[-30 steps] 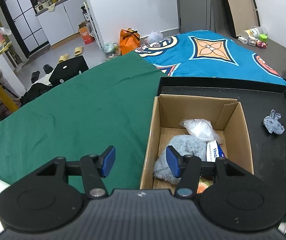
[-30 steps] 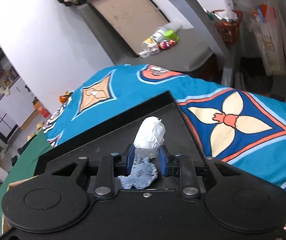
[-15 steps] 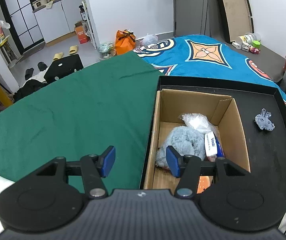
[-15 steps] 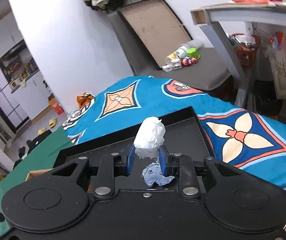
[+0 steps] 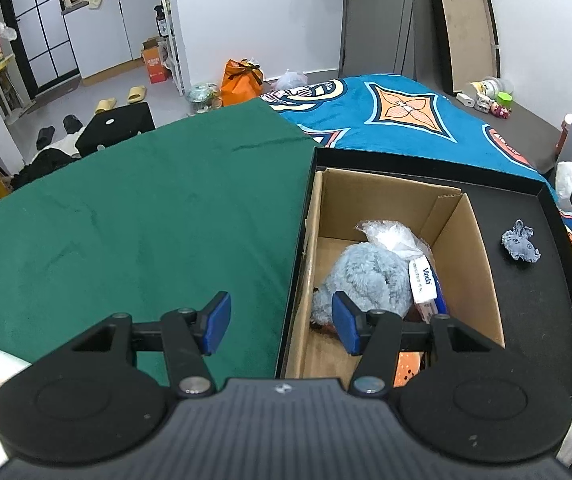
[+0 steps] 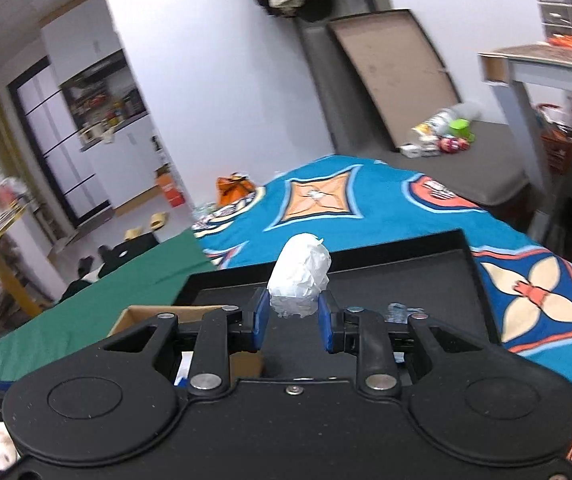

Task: Organize soft objects
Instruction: 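Carry the white cloth ball into the box and open the right gripper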

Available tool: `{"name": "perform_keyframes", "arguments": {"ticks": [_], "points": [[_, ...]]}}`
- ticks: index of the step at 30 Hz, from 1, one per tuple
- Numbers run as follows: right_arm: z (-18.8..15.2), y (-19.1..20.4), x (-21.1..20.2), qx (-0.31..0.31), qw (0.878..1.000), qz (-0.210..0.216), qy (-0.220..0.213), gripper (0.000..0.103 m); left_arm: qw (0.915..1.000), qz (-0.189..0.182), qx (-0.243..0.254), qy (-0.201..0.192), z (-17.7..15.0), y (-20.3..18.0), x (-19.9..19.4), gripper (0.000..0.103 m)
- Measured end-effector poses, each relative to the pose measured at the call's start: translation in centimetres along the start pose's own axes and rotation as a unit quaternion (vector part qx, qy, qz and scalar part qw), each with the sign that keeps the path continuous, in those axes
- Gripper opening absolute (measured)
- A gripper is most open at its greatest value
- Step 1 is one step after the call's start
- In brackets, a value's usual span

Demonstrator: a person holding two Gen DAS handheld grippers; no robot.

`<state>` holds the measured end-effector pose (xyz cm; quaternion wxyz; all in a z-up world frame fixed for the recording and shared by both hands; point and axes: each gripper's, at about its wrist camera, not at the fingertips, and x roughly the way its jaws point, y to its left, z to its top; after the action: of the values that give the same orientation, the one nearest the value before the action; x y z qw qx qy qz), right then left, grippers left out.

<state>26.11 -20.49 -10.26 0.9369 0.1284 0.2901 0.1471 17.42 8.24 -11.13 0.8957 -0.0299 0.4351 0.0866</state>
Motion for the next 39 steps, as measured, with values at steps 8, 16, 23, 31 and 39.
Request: {"name": "perform_keyframes", "arguments": {"ticks": [8, 16, 23, 31, 39], "points": [[0.3, 2.5, 0.2, -0.037, 0.999, 0.025, 0.007, 0.026, 0.9993, -0.032, -0.021, -0.001, -1.0, 0.9, 0.5, 0.050], [0.2, 5.7, 0.7, -0.076, 0.996, 0.045, 0.022, 0.026, 0.9985, -0.049, -0.025, 0.003, -1.4, 1.3, 1.1, 0.028], [0.0, 8.6, 1.6, -0.098, 0.993, 0.060, 0.037, 0.026, 0.9970, -0.070, -0.027, 0.017, -1.8, 1.6, 2.0, 0.009], [-0.3, 10.9, 3.3, -0.121, 0.989, 0.060, 0.058, 0.026, 0.9956, -0.084, -0.036, 0.021, -2.0, 2.0, 2.6, 0.007], [-1.3, 11.8, 4.3, -0.148, 0.985, 0.026, 0.085, 0.048, 0.9946, -0.093, -0.042, 0.018, -2.1, 2.3, 2.7, 0.007]]}}
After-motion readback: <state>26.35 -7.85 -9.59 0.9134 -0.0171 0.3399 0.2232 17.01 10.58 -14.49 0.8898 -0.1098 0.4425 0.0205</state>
